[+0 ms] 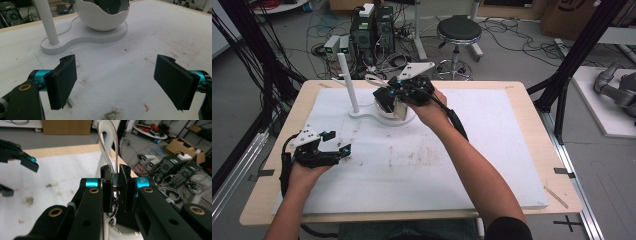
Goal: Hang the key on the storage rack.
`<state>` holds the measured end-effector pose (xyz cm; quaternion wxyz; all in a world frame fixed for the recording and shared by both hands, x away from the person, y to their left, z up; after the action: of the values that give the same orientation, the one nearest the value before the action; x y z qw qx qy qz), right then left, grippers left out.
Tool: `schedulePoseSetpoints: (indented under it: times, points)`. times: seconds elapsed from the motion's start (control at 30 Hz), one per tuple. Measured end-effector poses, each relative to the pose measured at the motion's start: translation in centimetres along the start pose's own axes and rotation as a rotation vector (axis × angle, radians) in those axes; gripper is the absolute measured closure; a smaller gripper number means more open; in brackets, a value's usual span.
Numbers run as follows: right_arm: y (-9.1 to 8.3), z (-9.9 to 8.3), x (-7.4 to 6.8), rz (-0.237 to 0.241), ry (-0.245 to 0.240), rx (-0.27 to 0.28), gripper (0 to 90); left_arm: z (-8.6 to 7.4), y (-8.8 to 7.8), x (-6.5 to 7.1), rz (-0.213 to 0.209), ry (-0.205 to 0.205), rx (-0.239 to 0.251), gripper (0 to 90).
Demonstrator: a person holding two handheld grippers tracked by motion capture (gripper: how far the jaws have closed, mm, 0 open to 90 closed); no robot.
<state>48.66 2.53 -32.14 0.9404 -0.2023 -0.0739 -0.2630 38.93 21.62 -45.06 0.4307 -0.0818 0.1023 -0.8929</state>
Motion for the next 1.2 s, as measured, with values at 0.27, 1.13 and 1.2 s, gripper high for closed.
schedulePoseSetpoints:
  times: [0.27,1.13,1.2]
  points:
    - [3.7,1.9,-0.7,0.022,-0.028,-0.010,83.0,0.1,-0.7,-0.6,0.019,-0.022,0.019,18.6]
    - [9.6,3.8,-1.7,0.024,-0.088,-0.057,82.9,-0.1,-0.9,-0.7,0.019,-0.018,0.015,18.6]
    - [10.1,3.4,-1.6,0.017,-0.084,-0.070,82.9,-0.2,-1.0,-0.7,0.021,-0.023,0.015,18.6]
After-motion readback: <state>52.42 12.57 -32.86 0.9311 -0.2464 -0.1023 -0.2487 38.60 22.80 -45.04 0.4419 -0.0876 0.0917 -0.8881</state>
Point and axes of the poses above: each handheld gripper's, and its own axes: y roughly forward along the jaws, z roughly out of its top, x roughly to its right, the point moved 10 cm from there along y, roughly forward along the jaws, and after that the axes turned 7 degrees about x, right-handed, at the moved point
